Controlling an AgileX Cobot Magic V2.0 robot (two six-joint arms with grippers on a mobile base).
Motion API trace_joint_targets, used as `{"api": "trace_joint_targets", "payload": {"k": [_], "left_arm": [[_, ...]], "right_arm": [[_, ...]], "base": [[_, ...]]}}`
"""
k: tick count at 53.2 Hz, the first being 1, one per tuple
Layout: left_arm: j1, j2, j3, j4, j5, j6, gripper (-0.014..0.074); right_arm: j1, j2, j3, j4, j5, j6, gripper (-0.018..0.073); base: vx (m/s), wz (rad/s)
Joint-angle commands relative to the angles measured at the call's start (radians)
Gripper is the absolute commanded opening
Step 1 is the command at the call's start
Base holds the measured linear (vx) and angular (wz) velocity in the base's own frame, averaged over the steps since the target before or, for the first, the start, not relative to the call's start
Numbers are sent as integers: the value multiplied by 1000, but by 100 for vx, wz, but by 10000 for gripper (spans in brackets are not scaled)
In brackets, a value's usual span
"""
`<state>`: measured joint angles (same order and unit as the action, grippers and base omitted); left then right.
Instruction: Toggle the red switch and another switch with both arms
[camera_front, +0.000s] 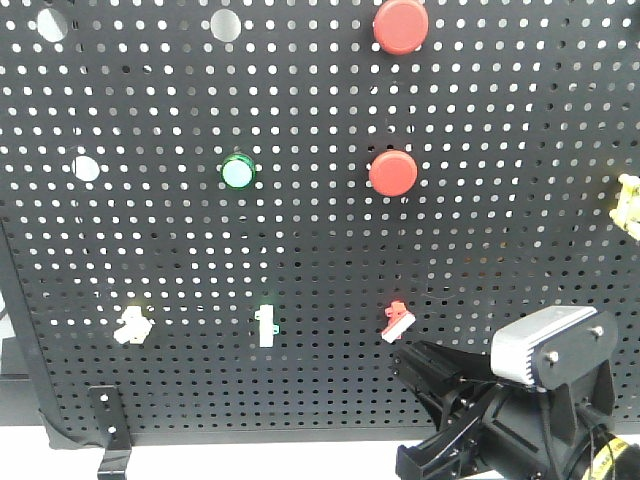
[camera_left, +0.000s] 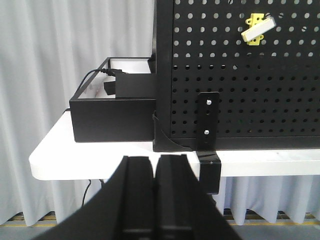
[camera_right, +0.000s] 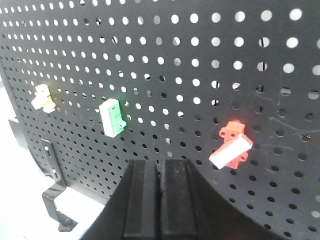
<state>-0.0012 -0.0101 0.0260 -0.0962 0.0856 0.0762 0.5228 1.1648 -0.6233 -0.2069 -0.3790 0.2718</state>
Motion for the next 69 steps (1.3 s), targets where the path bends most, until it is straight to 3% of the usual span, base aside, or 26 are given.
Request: {"api": "trace_joint_targets", "payload": {"k": [1, 11, 15, 25, 35, 43, 52, 55, 69], "left_arm": [[-1, -9, 19, -3, -76, -8, 3], [-1, -9, 19, -3, -76, -8, 3], [-1, -9, 19, -3, -76, -8, 3], [-1, -9, 19, -3, -76, -8, 3], [-1, -9, 19, -3, -76, -8, 3], [-1, -9, 19, -3, -76, -8, 3], [-1, -9, 19, -3, -76, -8, 3], [-1, -9, 19, -3, -76, -8, 3], [-1, -9, 19, -3, -76, -8, 3]], "right_arm": [[-7, -17, -26, 4, -82, -6, -6], [-16, -27, -21, -11, -75, -86, -6], [-30, -75, 15, 8, -73, -177, -6], [-166, -352, 217, 127, -42, -279, -6], [-339, -746, 418, 95, 204, -278, -6], [-416, -983, 537, 95, 400, -272, -6], [-446, -1146, 658, 103, 433, -272, -6], [-445, -1188, 658, 102, 509, -272, -6], [-445, -1187, 660, 102, 540, -272, -6]], "base": [[0, 0], [0, 0], [0, 0], [0, 0], [0, 0], [0, 0], [0, 0], [0, 0], [0, 0]]}}
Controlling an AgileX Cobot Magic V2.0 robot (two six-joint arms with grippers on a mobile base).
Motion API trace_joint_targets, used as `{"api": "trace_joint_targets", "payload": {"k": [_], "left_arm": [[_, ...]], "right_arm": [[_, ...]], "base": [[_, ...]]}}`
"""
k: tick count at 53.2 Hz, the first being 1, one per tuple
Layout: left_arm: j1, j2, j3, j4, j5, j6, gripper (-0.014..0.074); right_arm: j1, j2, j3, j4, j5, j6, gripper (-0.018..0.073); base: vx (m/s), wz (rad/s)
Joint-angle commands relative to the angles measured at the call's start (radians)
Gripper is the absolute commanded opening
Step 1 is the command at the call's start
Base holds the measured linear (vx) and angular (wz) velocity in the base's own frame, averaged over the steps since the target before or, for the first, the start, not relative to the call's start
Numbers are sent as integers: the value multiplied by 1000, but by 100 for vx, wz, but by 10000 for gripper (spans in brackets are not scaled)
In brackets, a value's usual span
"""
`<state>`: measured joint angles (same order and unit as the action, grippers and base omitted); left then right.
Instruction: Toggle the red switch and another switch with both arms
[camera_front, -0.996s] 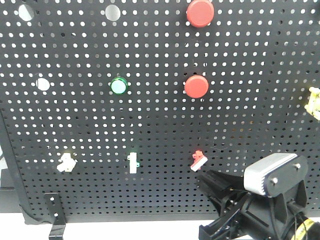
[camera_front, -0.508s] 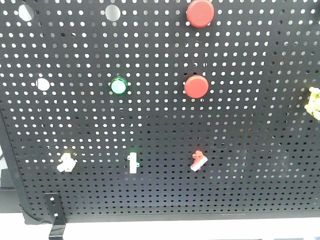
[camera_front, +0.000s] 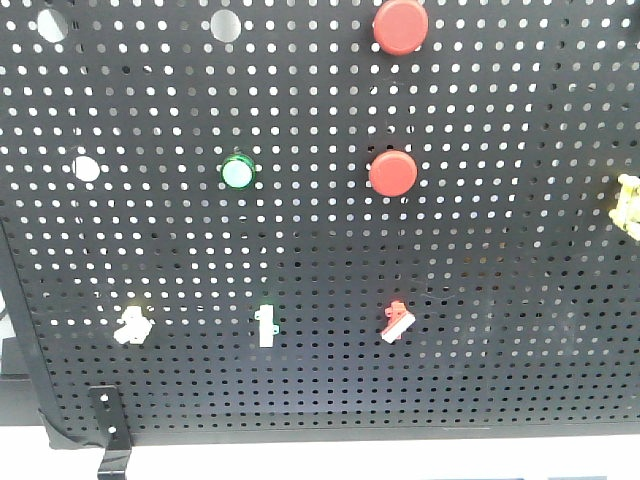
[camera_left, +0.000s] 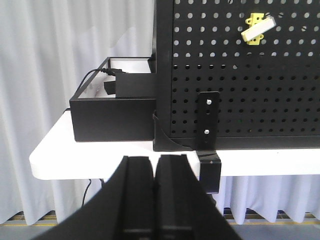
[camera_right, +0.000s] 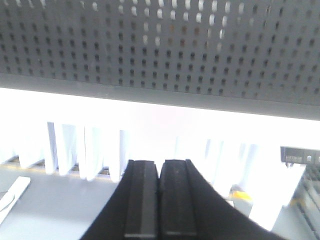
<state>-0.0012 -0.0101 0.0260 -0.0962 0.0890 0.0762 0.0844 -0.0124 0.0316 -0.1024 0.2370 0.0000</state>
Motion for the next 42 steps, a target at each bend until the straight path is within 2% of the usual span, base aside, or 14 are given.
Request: {"api": "trace_joint_targets", "payload": {"k": [1, 42], "left_arm": [[-1, -9, 19, -3, -79, -8, 3], [-1, -9, 19, -3, -79, -8, 3]], "right_arm": [[-6, -10, 5, -2, -76, 0, -6], [-6, -10, 5, -2, -67, 0, -6]], "base": [[0, 0], [0, 0]]}}
